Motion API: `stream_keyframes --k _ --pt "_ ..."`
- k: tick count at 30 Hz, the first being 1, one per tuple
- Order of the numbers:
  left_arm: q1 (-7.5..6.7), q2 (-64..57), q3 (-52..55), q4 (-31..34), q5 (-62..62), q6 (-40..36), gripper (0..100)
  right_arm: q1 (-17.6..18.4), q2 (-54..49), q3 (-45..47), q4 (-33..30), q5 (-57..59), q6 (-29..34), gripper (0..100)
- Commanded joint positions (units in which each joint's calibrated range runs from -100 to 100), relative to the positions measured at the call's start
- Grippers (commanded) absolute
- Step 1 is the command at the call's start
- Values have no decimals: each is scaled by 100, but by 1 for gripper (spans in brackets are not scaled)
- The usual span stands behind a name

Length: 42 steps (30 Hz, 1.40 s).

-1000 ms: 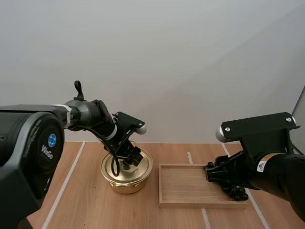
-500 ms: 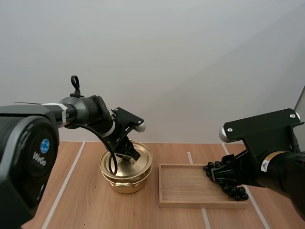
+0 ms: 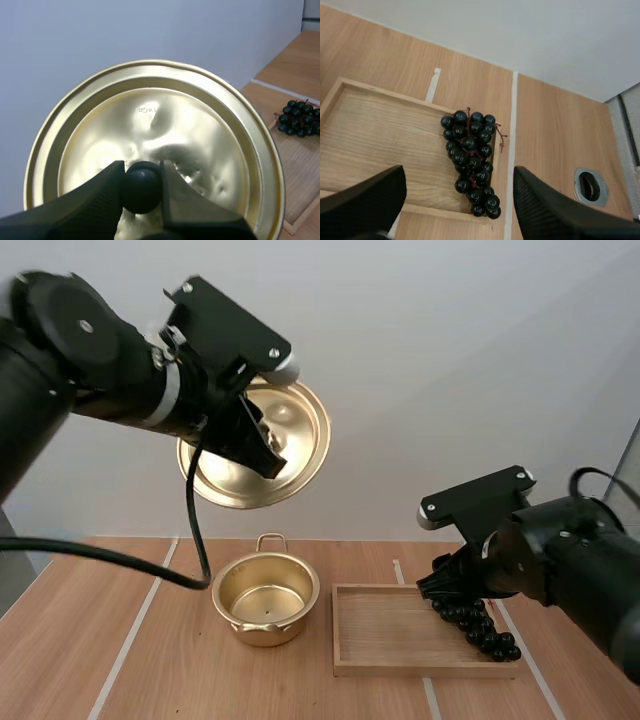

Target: Open the lid, put the grape in the pot, and close it

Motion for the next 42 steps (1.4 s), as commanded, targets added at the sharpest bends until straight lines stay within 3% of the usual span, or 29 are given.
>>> stream_keyframes --k 1,8,12,23,32,33,34,36,37,38,42 --pt "-6 -931 -503 156 517 -62 0 -71 748 -30 -75 -644 1 100" --pt "-6 -1160 -981 877 1126 -486 0 -510 1806 -30 -22 -1727 -149 100" --pt "-6 -1143 -1088 903 1226 -623 0 -589 2308 -30 195 -1970 -508 100" --pt "-6 -1143 -1088 919 1550 -863 0 -601 3703 -30 180 -2806 -687 100" --pt "-6 -1143 -1088 1039 1609 -1018 0 -890 4458 -30 200 -3536 -1161 100" --pt "-6 -1143 -1088 1039 1609 -1018 0 -897 4492 -30 200 -3531 -1171 97" --pt "-6 -1143 -1088 1039 1609 -1030 0 -897 4492 -30 200 -3531 -1182 78" --pt "-6 -1143 -1088 1039 1609 -1030 0 -897 4492 -34 304 -3531 -1182 25" --pt "-6 -1143 -1088 1039 1609 -1038 0 -897 4476 -34 328 -3531 -1182 7" --pt "-6 -1143 -1119 1051 1609 -1040 0 -897 4423 -34 457 -3531 -1182 0" --pt "-6 -1155 -1397 1051 1683 -1040 0 -889 3905 -34 691 -3512 -1182 0"
